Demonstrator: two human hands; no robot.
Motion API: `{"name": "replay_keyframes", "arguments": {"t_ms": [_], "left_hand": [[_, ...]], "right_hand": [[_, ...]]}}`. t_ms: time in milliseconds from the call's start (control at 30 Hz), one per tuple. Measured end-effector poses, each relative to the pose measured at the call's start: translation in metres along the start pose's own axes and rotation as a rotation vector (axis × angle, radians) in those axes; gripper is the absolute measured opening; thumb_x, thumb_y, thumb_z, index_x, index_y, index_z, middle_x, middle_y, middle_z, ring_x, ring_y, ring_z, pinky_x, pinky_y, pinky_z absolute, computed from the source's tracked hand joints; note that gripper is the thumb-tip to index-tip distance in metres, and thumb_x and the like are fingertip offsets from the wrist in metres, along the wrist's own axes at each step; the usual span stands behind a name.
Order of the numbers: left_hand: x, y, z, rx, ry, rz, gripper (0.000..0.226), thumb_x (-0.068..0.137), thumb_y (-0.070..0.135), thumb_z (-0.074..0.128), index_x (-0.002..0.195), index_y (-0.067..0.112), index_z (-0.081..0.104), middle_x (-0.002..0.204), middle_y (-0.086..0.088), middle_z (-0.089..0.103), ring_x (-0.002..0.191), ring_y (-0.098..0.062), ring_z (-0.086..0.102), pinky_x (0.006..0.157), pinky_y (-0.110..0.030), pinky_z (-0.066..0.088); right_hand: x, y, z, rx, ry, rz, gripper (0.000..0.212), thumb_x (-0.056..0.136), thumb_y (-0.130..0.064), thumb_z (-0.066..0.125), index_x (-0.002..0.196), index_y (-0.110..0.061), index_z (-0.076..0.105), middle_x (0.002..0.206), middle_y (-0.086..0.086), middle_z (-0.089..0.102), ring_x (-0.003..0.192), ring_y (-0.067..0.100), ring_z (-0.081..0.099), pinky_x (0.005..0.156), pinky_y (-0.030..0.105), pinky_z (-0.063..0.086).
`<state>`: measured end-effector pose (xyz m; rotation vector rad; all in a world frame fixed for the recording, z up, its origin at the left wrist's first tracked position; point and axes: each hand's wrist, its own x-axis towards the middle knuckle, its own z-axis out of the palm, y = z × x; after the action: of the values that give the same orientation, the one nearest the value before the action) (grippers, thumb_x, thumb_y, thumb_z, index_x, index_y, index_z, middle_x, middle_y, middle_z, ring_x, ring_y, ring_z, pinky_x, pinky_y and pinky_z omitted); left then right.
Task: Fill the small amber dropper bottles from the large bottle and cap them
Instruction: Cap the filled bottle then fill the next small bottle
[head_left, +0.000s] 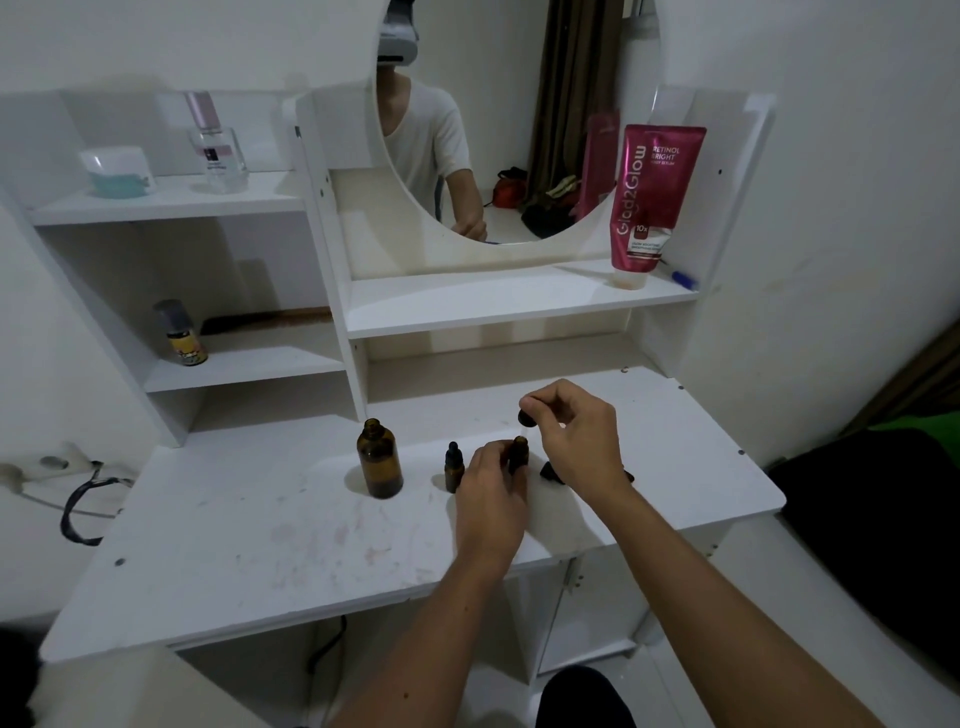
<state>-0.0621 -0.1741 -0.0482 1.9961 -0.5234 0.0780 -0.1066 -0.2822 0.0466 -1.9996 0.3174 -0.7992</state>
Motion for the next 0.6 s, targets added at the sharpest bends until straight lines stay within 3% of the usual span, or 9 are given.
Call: {"name": "replay_keyframes", "arguments": {"t_ms": [167,400,600], "left_hand": [[0.0000,-0.0020,0.0005,-0.008,0.008,0.003,0.026,0.101,0.021,0.062,0.126,0.024,0.063,0.121,0.012,0.066,0.111,-0.006,0.063,0.100,-0.032,0.054],[-0.0010,-0.0012,0.0004,0.010,0.007,0.014,0.025,0.102,0.023,0.058,0.126,0.027,0.062,0.120,0.014,0.065,0.110,-0.006,0.062,0.099,-0.030,0.053],[-0.0017,0.0020,-0.0024,0.019,-0.005,-0.010,0.027,0.102,0.024,0.059,0.129,0.025,0.061,0.125,0.012,0.063,0.111,-0.007,0.062,0.098,-0.032,0.054]], "right_hand": [[0.0034,-0.0052,-0.0023,0.029,-0.025,0.021,0.006,0.097,-0.015,0.072,0.097,-0.012,0.077,0.083,-0.004,0.079,0.080,0.004,0.075,0.080,0.015,0.057],[-0.0024,-0.0021,-0.0018,-0.023,-0.028,0.022,0.010,0.094,-0.008,0.073,0.085,-0.011,0.075,0.077,-0.006,0.077,0.076,0.001,0.074,0.075,0.011,0.054],[-0.0044,-0.0056,-0.0042,-0.015,-0.021,-0.008,0.005,0.096,-0.012,0.074,0.097,-0.012,0.079,0.082,-0.006,0.079,0.079,0.001,0.076,0.080,0.012,0.056]]}}
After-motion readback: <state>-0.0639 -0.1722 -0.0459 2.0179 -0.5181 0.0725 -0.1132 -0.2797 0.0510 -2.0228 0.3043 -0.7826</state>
